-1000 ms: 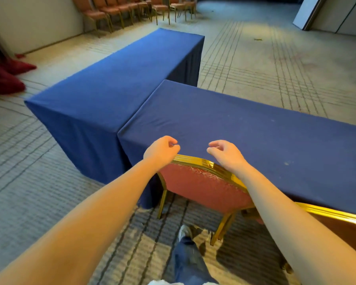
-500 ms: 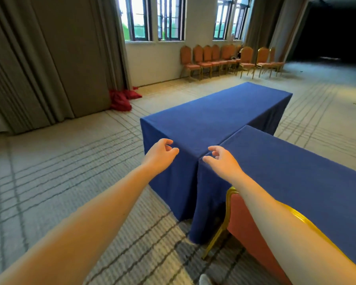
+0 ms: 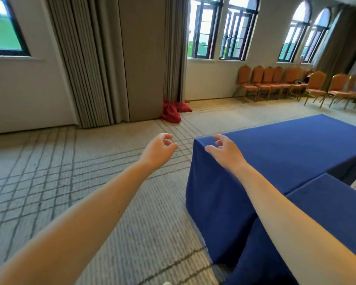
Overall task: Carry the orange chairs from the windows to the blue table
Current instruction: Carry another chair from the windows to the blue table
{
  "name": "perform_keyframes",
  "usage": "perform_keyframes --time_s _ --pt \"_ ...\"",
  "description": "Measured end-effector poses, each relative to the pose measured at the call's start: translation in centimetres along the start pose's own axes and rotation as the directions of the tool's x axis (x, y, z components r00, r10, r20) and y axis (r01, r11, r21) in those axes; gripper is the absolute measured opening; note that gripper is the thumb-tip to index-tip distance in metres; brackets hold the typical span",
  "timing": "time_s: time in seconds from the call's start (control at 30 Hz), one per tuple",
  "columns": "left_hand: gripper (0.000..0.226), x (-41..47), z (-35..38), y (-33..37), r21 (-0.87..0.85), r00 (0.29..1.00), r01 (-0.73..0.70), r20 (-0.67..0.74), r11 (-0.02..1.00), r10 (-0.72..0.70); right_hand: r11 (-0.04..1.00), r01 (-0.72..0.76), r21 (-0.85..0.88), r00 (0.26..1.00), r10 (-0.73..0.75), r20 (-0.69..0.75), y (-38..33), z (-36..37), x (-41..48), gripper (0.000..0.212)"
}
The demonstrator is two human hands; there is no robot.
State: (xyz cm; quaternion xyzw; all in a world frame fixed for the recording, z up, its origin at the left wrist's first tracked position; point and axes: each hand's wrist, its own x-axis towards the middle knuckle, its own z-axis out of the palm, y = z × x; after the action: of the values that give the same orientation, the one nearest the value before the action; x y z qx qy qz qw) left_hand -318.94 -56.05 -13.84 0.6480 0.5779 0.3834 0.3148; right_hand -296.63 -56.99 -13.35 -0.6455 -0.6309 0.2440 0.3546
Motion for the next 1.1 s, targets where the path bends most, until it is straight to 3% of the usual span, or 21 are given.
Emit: perform_keyframes --time_s 0.4,0.67,0.9,1.1 --pt "0.039 25.9 -8.1 -2.0 0.032 0.991 -0.074 -0.107 0.997 0.077 0.991 0.13 0.038 0.991 -0.129 -0.028 -8.1 5.7 26.6 0.059" --pt "0.037 42.4 -11.2 -6.1 -0.011 0.989 -0.106 -0.106 0.994 0.104 0.996 0.091 -0.005 0.996 -0.091 -0.02 -9.9 10.3 41.8 0.062" --pt "0.036 59.4 -13.5 -10.4 -0.015 0.985 -0.174 -0.013 0.985 0.174 0.998 0.052 -0.031 0.989 -0.056 -0.134 -11.4 15.2 56.4 0.063" --pt "0.011 75.3 -14.5 -10.3 -0.082 0.958 -0.246 0.131 0.966 0.255 0.999 -0.051 -0.019 0.964 0.044 -0.263 -12.3 16.7 67.8 0.064"
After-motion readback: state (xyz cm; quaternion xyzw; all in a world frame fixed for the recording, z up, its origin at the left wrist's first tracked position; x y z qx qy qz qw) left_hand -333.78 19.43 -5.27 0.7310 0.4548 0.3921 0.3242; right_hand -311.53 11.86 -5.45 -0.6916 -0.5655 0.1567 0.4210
